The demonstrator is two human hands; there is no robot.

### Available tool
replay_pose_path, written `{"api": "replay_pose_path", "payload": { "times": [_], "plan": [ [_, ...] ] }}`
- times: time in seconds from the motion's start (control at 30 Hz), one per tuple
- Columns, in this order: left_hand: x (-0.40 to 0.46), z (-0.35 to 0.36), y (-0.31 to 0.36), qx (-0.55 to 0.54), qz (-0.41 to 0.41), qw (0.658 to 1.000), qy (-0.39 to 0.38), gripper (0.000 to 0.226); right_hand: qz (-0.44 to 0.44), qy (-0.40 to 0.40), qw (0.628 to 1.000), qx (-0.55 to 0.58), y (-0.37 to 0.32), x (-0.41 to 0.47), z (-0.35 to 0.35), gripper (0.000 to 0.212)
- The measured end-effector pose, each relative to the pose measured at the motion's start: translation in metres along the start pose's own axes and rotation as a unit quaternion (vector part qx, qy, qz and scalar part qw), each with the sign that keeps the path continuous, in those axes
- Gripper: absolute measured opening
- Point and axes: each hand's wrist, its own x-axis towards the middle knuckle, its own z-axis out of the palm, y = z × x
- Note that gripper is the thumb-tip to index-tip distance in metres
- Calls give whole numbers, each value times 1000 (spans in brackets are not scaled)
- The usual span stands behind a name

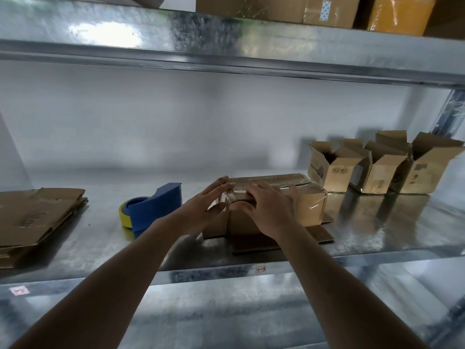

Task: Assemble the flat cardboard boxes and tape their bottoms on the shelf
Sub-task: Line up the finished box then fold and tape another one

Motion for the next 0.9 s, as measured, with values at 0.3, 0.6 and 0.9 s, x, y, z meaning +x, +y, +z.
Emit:
{"api": "replay_pose_path", "payload": {
  "times": [0.3,0.6,0.9],
  "plan": [
    [-5,-1,5,-45,-17,999,-23,63,6,-29,998,62,8,-3,-10,57],
    [-4,-6,-2,17,7,1000,7,71,14,1,999,33,-4,1,-1,80],
    [-3,-22,0,57,-23,998,-21,110,26,19,999,-6,-16,-3,-4,83]
  ]
}}
